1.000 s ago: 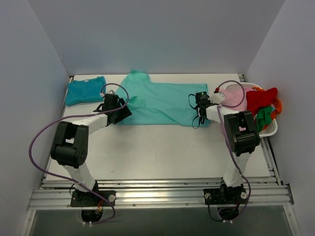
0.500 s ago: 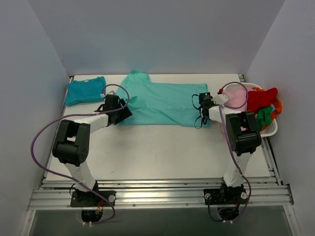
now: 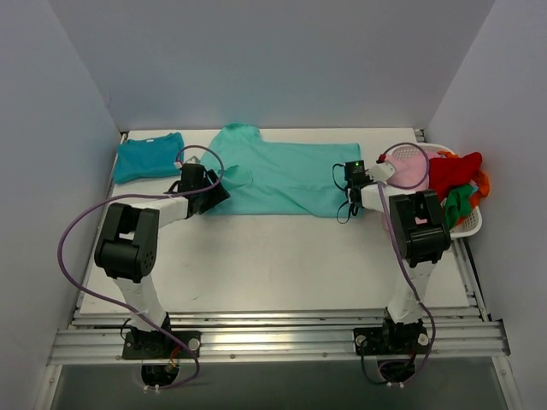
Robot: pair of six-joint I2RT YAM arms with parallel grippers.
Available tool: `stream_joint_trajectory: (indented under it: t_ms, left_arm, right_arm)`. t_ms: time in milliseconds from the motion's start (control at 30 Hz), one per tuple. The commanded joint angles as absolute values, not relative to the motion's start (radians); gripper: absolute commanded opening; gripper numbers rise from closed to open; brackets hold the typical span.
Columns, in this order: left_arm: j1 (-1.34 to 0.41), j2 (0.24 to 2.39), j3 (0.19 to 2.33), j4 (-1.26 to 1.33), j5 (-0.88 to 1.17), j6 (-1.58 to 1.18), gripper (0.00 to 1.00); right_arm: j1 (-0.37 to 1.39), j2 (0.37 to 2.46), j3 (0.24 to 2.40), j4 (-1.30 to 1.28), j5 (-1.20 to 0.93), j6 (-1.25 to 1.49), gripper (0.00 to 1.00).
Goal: Fold and stack the t-shirts
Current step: Fold the tshirt
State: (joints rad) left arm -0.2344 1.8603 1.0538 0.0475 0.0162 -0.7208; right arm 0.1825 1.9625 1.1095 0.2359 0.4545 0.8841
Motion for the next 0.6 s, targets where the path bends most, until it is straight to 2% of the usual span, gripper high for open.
stream_joint_trajectory:
  t_ms: [0,133,567]
  left_arm:
    - [-0.224,1.899,1.08,0.092,0.044,-0.707,0.73]
    - [-0.219,1.914,1.077,0.106,0.049,-0.706,0.73]
    - [-0.203,1.873,1.058,0.058,-0.021,-0.689,0.73]
  right_arm:
    - [0.172,2.0,1.134,0.212,0.456,0.87,0.04]
    - [0.166,2.005,1.146,0.203,0.459,0.867,0.0]
    - [0.081,1.963,1.173,0.186,0.439,0.856,0.0]
